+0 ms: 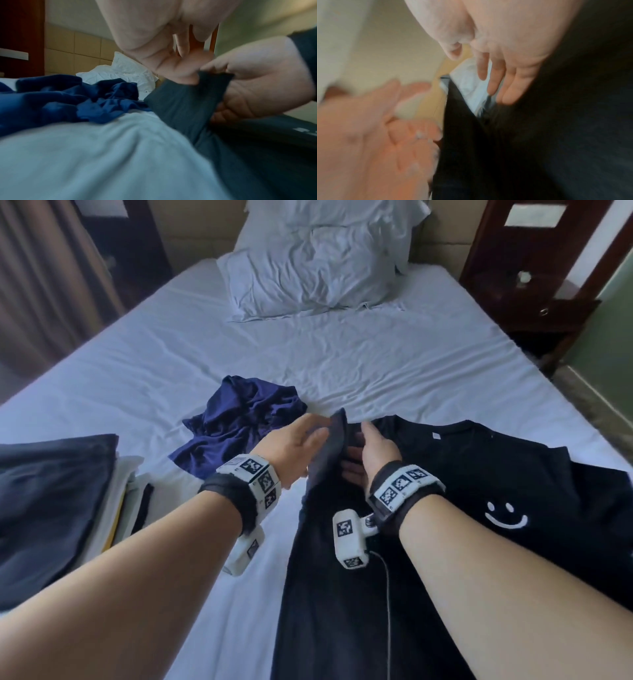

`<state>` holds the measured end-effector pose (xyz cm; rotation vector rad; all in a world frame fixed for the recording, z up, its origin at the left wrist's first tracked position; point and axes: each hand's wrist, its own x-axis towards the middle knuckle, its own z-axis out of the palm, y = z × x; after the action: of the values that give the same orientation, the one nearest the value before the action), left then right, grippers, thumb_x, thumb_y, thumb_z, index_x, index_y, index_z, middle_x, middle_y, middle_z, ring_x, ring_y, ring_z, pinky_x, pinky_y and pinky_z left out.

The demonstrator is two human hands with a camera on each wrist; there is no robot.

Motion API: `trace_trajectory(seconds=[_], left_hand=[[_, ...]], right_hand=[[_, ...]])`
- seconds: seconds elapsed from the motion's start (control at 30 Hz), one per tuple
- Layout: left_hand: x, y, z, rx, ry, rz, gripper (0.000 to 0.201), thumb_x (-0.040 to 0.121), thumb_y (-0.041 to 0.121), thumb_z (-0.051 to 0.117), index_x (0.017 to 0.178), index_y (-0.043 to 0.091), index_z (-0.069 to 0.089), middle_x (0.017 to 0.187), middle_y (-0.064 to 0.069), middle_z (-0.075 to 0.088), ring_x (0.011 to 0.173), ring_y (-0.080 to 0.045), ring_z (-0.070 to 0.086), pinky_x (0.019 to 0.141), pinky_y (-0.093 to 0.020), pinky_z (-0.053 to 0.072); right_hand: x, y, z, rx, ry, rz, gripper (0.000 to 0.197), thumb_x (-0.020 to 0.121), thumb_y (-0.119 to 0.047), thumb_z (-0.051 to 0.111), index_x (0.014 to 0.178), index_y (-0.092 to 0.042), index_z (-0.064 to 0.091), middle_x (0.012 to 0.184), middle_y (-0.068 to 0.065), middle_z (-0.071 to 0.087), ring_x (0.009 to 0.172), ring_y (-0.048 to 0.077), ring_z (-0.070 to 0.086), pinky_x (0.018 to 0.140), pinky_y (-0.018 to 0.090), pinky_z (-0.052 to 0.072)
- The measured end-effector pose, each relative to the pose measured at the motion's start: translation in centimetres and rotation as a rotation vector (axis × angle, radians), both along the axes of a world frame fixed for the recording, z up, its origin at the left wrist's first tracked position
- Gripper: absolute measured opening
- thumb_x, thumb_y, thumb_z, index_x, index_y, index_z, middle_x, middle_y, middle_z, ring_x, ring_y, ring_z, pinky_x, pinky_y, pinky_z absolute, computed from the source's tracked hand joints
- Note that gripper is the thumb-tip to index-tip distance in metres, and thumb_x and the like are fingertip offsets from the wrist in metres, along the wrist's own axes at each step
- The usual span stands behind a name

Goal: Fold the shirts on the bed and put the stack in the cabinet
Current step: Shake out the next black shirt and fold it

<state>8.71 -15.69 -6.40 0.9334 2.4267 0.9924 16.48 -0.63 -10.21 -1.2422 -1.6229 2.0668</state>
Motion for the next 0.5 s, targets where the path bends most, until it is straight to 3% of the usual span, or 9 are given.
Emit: trace_trajectory(seconds=[0.07,0.13,0.17,0.23,0.3,0.37,0.43,0.5], left_hand=[[0.8,0.7,-0.6,-0.098,0.029,-0.001,0.026,0.104,0.046,0.045,0.128,0.042,0.053,0.097,0.004,0.067,0.074,-0.020,0.066,0.063,-0.029,0.049],[1.3,0.6,-2.4,-0.289,0.069,-0.026,0.042,0.102,0.045,0.052,0.142,0.036,0.046,0.121,-0.003,0.065,0.100,-0.025,0.065,0.077,-0.030,0.047],[1.6,0.4,-3.6,-0.365,0.067,-0.055,0.052,0.101,0.045,0.056,0.149,0.034,0.041,0.130,-0.004,0.062,0.113,-0.026,0.062,0.088,-0.029,0.046],[2.2,-0.2,-5.3,-0.460,0.022,-0.098,0.068,0.098,0.047,0.062,0.157,0.037,0.030,0.136,0.000,0.062,0.122,-0.024,0.060,0.097,-0.026,0.042],[2.2,-0.4,-6.6,-0.499,-0.037,-0.122,0.077,0.096,0.048,0.064,0.160,0.042,0.021,0.134,0.000,0.064,0.121,-0.022,0.061,0.102,-0.027,0.043],[2.0,-0.5,-7.2,-0.500,-0.087,-0.121,0.081,0.096,0.048,0.064,0.160,0.044,0.015,0.137,-0.005,0.062,0.122,-0.025,0.060,0.103,-0.030,0.043],[1.9,-0.5,-7.6,-0.503,-0.116,-0.121,0.082,0.097,0.047,0.064,0.161,0.044,0.011,0.141,-0.009,0.059,0.125,-0.029,0.059,0.102,-0.031,0.043],[1.7,-0.3,-8.1,-0.498,-0.147,-0.127,0.084,0.098,0.046,0.063,0.161,0.045,0.008,0.143,-0.016,0.057,0.125,-0.032,0.059,0.102,-0.033,0.044]], right_hand=[[1.8,0.7,-0.6,-0.284,0.113,-0.161,0.052,0.091,-0.062,0.059,0.109,-0.014,0.065,0.108,0.016,0.072,0.100,0.038,0.071,0.083,0.051,0.060],[2.8,1.1,-1.8,-0.242,0.106,-0.168,0.054,0.088,-0.046,0.071,0.125,-0.010,0.058,0.129,0.021,0.064,0.109,0.043,0.067,0.089,0.056,0.057],[3.0,1.3,-2.5,-0.171,0.084,-0.159,0.059,0.086,-0.035,0.074,0.137,-0.016,0.052,0.138,0.018,0.059,0.111,0.040,0.066,0.091,0.054,0.057],[3.4,1.4,-2.6,0.057,0.022,-0.083,0.073,0.081,-0.027,0.072,0.148,-0.030,0.043,0.140,0.005,0.057,0.110,0.028,0.066,0.096,0.045,0.056],[3.9,1.2,-2.2,0.432,-0.138,0.061,0.069,0.085,-0.030,0.068,0.149,-0.032,0.042,0.143,0.000,0.050,0.121,0.025,0.059,0.100,0.035,0.047],[4.3,1.1,-2.7,0.718,-0.293,0.284,0.072,0.086,-0.040,0.067,0.152,-0.036,0.038,0.159,0.001,0.032,0.139,0.029,0.041,0.110,0.037,0.038],[4.4,0.6,-3.3,0.783,-0.459,0.523,0.083,0.084,-0.053,0.068,0.156,-0.041,0.028,0.169,0.000,0.007,0.151,0.032,0.018,0.120,0.043,0.027],[4.2,0.4,-4.0,0.799,-0.607,0.654,0.090,0.084,-0.057,0.068,0.159,-0.041,0.020,0.169,0.001,-0.008,0.153,0.033,0.004,0.122,0.046,0.020]])
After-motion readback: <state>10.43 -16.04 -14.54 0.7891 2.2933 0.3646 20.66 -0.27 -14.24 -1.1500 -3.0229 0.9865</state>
